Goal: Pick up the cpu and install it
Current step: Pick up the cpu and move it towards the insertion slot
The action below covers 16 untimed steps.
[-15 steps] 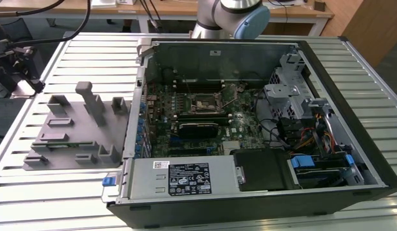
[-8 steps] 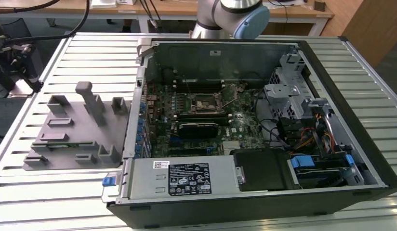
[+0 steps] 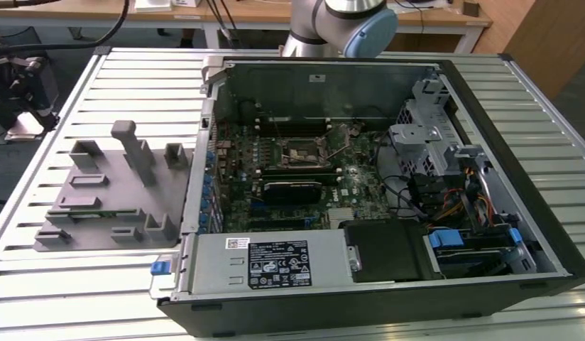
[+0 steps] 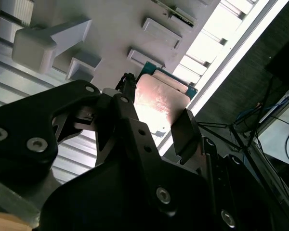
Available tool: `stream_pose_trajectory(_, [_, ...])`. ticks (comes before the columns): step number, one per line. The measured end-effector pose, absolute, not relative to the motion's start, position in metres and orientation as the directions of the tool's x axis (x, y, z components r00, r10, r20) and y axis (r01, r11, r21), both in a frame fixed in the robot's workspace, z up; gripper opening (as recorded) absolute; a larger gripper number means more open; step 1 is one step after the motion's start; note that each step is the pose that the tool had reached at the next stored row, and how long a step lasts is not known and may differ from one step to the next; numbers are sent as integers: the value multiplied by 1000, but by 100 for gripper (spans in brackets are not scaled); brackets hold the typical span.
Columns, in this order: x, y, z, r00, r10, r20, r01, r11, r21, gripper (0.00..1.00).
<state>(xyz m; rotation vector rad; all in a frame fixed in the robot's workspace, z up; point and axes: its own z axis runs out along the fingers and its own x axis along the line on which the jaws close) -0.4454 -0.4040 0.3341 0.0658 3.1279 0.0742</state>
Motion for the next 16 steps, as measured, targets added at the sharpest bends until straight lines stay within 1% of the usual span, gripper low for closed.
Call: stream_pose_trajectory(16, [-445,-403,370,-999,42,-11,42,998,48,54])
